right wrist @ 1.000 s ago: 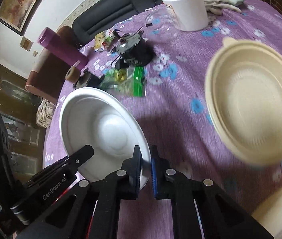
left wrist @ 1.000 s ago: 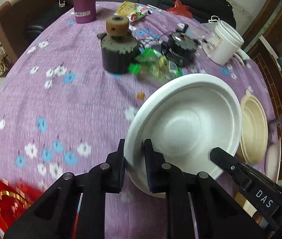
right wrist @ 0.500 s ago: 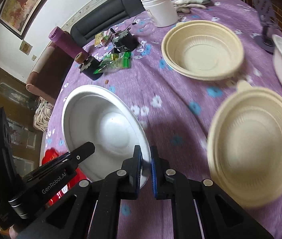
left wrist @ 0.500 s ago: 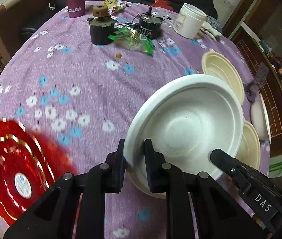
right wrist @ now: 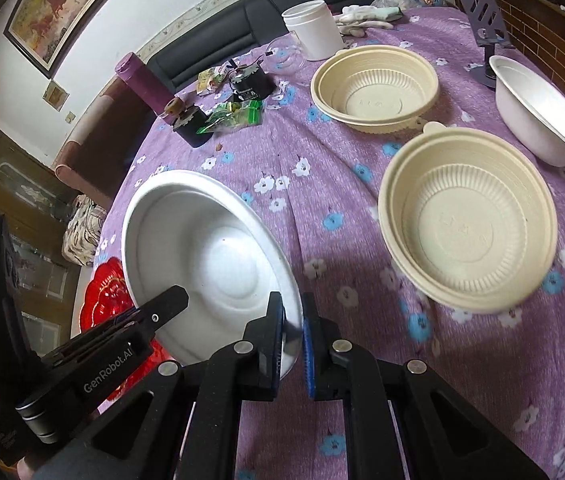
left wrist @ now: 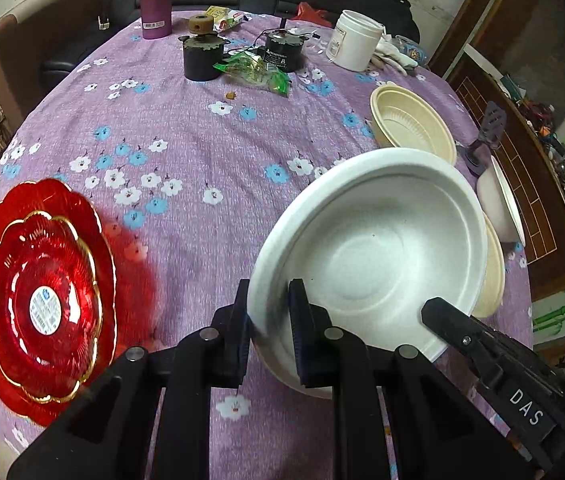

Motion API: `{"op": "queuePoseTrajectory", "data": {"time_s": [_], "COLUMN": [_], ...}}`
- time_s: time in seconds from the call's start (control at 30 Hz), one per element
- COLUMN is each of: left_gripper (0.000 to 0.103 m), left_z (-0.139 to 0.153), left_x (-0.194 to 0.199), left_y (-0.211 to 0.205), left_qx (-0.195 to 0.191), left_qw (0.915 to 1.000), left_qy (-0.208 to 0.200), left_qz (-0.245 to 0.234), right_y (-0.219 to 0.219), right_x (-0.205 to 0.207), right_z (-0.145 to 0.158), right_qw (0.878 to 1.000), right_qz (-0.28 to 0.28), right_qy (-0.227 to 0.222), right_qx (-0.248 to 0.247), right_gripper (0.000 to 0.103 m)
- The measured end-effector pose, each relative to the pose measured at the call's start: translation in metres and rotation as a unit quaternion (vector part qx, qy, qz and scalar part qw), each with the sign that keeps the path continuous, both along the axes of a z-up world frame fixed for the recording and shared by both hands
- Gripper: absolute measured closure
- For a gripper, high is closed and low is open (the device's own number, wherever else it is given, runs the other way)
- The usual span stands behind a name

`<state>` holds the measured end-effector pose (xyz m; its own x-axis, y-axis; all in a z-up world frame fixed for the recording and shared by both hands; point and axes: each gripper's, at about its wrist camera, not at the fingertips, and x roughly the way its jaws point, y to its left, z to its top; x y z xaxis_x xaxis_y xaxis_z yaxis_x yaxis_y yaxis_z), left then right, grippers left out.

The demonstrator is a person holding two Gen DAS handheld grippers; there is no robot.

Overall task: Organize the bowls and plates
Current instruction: 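Lift the white bowl with the left tool and carry it toward the red plate stack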

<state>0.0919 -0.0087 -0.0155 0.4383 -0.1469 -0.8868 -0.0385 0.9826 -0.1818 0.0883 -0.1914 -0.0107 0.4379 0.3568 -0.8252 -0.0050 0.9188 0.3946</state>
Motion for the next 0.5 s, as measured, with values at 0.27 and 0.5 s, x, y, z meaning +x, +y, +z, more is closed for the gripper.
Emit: {"op": "queuePoseTrajectory", "data": {"time_s": [0.27, 0.5], "left_gripper": [0.088, 0.088], "left_z": [-0.001, -0.004], "left_x": [-0.019, -0.035], "left_y": [0.002, 0.001], "left_qx": [0.002, 0.004], "left_qw": [0.9999, 0.9998], "left_qy": [-0.012, -0.021], "left_qz": [-0.003, -0.006], "right_y": [0.002, 0.003], "right_x": [-0.018, -0.035], "right_z": [-0.002, -0.005], "right_qw": [1.000, 1.000], "right_qz": [0.000, -0.004], "right_qy": [-0.007, -0.009], "right_qx": [-0.004, -0.007], "right_gripper": [0.094, 0.094]}}
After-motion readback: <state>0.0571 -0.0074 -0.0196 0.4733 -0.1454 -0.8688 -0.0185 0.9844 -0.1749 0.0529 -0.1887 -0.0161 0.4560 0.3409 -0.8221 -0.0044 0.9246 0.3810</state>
